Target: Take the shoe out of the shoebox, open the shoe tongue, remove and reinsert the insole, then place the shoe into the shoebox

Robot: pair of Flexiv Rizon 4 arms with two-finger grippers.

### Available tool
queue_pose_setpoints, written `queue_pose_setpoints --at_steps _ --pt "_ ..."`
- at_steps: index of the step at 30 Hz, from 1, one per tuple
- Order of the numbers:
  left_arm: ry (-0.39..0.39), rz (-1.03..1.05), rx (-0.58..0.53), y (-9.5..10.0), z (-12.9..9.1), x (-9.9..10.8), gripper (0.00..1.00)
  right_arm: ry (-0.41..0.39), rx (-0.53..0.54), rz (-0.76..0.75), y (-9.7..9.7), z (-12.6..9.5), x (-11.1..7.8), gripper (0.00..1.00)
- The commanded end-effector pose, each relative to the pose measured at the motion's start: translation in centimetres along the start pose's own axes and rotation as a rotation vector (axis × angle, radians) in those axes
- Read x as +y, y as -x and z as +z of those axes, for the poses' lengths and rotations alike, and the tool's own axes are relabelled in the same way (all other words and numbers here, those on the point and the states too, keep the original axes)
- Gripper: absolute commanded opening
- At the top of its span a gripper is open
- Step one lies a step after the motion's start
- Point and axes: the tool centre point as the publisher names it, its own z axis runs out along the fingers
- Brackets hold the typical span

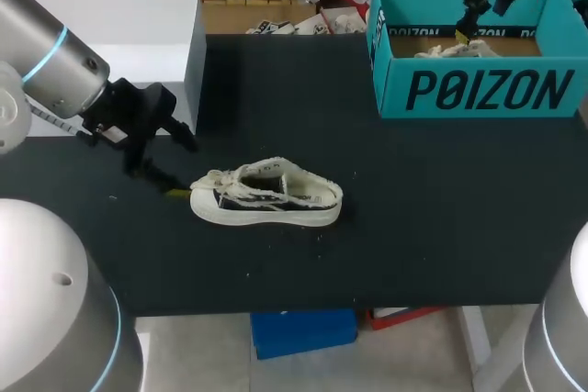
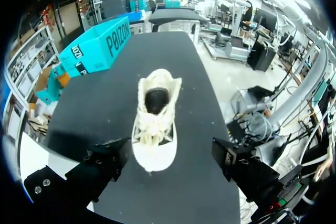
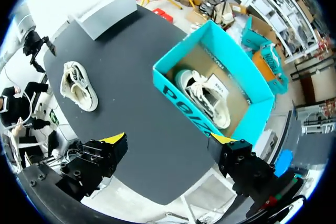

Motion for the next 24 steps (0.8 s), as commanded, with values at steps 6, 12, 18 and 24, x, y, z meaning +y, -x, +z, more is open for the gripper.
queue_pose_setpoints --at_steps 6,12,18,24 --pt "0.0 0.002 -0.002 0.0 0.1 0.1 1.0 0.019 0.21 -1.082 -3.4 -1.6 -0.1 1.0" --pt "0.0 0.002 -0.002 0.0 0.1 0.1 1.0 0.019 0.21 -1.082 -3.4 -1.6 -0.1 1.0" --pt "0.0 0.002 -0.002 0.0 0.1 0.1 1.0 0.128 0.225 -1.133 -4.5 -0.9 -0.1 1.0" --pt "0.0 0.002 -0.002 0.0 0.1 0.1 1.0 0.208 0.155 -1.161 -7.6 0.5 1.4 1.0"
